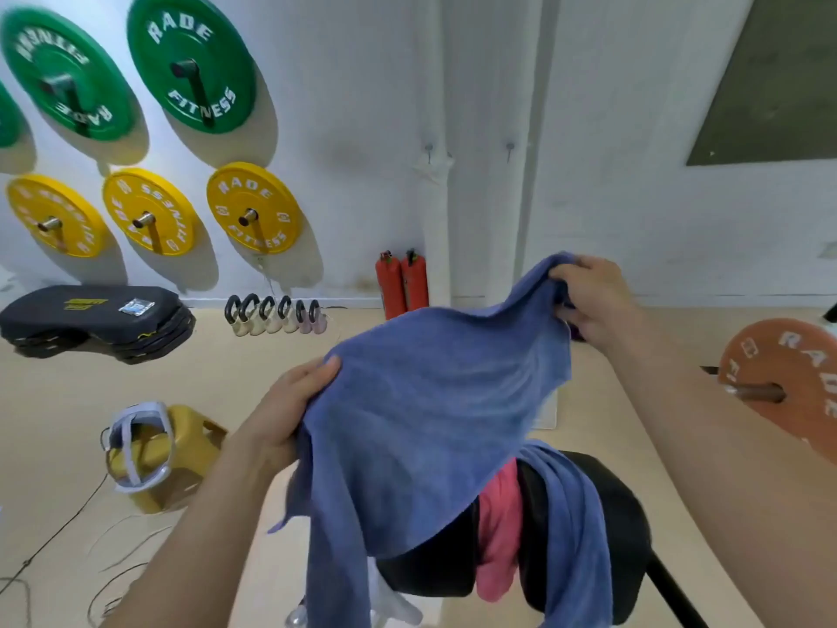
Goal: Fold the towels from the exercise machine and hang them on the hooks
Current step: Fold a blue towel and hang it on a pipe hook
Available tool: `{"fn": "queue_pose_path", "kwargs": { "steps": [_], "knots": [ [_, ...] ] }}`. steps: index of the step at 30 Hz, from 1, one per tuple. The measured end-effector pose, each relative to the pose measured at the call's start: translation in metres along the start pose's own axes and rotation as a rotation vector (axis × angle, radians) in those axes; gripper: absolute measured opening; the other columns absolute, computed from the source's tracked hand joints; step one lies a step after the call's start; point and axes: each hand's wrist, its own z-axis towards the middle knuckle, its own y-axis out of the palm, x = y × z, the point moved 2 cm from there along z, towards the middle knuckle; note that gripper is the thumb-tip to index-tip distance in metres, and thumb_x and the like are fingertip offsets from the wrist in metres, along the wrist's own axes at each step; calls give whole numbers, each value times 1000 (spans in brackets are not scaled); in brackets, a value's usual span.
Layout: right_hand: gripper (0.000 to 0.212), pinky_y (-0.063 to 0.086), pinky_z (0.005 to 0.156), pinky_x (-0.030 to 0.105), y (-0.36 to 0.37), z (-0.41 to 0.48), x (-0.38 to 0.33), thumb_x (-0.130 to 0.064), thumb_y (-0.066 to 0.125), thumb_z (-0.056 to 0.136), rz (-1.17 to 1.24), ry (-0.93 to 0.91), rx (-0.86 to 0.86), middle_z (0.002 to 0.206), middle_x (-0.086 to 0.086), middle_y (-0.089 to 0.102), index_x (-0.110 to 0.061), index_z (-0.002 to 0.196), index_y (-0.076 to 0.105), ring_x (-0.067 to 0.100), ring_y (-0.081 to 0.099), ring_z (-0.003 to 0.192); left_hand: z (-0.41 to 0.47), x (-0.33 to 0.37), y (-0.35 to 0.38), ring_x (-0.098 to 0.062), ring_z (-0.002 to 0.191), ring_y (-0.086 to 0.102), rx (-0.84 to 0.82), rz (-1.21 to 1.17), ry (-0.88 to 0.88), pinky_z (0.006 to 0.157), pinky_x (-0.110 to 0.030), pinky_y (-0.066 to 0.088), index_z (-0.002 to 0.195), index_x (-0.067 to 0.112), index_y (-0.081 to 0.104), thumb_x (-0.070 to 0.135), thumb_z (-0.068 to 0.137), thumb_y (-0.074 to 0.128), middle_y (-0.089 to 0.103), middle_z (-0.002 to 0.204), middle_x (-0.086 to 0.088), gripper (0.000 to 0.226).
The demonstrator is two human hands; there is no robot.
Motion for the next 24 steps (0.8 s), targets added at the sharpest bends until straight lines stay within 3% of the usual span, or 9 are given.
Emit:
{"fn": "queue_pose_path", "kwargs": {
  "steps": [2, 6, 9, 11, 14, 16, 19, 22, 24],
  "knots": [
    [16, 55, 56, 27, 11, -17, 13, 0, 48, 84, -142, 130, -129, 69, 5, 44, -13, 80, 56, 15, 45, 63, 8, -1, -2, -24, 93, 66, 102, -100, -32, 82, -34, 52, 112, 8, 66, 33, 91, 58, 69, 108, -14, 34],
    [15, 58, 71, 36, 41, -46, 34, 1, 49, 88, -261, 196, -250, 82, 7, 55, -8, 90, 61, 17, 55, 77, 25, 4, -6, -23, 88, 62, 250, -239, -100, 82, -35, 48, 100, 13, 65, 31, 88, 61, 64, 99, -11, 22],
    [18, 59, 69, 32, 56, -45, 20, 2, 46, 90, -37, 12, -89, 90, 13, 55, 0, 101, 59, 21, 56, 84, 35, 30, -7, -26, 100, 67, 333, -274, 33, 87, -36, 53, 99, 10, 68, 28, 90, 61, 70, 107, -12, 21],
    [16, 60, 73, 32, 51, -46, -7, 3, 46, 87, 116, -145, 61, 92, 13, 56, -4, 96, 58, 21, 59, 84, 35, 63, -3, -22, 97, 69, 342, -209, 227, 87, -35, 55, 93, 15, 70, 20, 91, 60, 73, 97, -7, 12],
    [24, 59, 74, 29, 26, -45, -32, 8, 39, 85, 276, -289, 187, 84, 9, 58, -9, 84, 57, 15, 60, 78, 22, 107, -1, -10, 81, 70, 334, -12, 547, 71, -23, 56, 82, 24, 72, 9, 90, 57, 74, 78, 8, 23],
    [27, 55, 73, 29, 3, -41, -13, 6, 39, 89, 320, -198, 266, 81, 4, 57, -15, 82, 54, 12, 57, 76, 22, 104, 0, -7, 87, 68, 286, 224, 647, 76, -20, 54, 87, 24, 75, 9, 90, 55, 74, 87, 7, 24],
    [29, 46, 68, 26, -32, -35, 62, -3, 38, 96, 173, 74, 367, 81, -2, 55, -24, 81, 51, 12, 50, 74, 41, 38, 9, 4, 83, 62, 161, 557, 514, 74, -9, 45, 90, 25, 75, 2, 84, 56, 72, 89, 9, 31],
    [34, 37, 41, 16, -53, -35, 143, -1, 29, 97, 48, 291, 310, 68, 1, 43, -23, 78, 48, 12, 36, 56, 63, -68, 16, -1, 74, 57, -67, 949, 324, 72, -17, 44, 89, 29, 77, 4, 81, 58, 70, 84, 6, 31],
    [31, 41, 49, 19, -62, -36, 193, -1, 31, 96, -86, 421, 244, 71, 7, 50, -18, 77, 49, 13, 43, 57, 76, -139, 12, -5, 83, 60, -211, 1159, 193, 79, -25, 48, 94, 26, 77, 7, 81, 56, 73, 93, 8, 31]
  ]
}}
